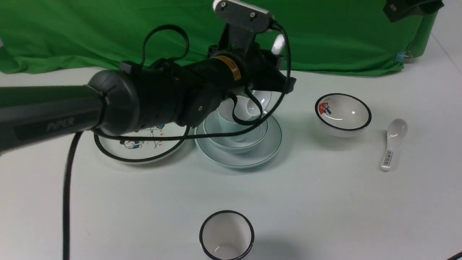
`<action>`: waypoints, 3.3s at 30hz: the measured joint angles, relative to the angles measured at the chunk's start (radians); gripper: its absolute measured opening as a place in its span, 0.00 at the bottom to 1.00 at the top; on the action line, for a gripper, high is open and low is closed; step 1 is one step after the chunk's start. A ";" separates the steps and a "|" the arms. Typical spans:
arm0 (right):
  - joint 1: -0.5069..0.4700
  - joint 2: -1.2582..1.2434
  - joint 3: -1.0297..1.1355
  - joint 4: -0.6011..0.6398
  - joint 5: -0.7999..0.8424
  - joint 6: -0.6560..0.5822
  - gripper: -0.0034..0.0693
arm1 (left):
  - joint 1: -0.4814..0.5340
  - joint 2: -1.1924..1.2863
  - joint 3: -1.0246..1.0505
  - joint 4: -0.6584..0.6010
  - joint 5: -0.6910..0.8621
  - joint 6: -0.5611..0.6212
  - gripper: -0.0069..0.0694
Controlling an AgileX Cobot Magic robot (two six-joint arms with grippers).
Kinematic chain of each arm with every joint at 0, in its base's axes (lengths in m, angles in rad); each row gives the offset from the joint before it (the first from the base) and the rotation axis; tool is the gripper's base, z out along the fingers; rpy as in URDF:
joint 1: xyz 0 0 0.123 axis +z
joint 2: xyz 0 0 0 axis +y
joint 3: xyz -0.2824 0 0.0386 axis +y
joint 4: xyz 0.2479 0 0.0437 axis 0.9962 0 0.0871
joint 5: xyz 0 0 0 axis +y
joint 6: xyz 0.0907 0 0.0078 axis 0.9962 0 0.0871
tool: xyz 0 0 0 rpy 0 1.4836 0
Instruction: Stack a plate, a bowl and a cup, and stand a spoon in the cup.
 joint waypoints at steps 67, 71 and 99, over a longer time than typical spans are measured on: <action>0.000 -1.207 1.250 0.342 -1.142 0.021 0.24 | 0.067 -1.846 0.750 0.122 1.109 -0.219 0.04; 0.000 -1.209 1.256 0.342 -1.153 0.021 0.26 | 0.067 -1.850 0.751 0.125 1.109 -0.219 0.05; -0.089 -1.359 1.596 0.229 -1.265 0.059 0.07 | 0.067 -1.850 0.752 0.127 1.109 -0.220 0.05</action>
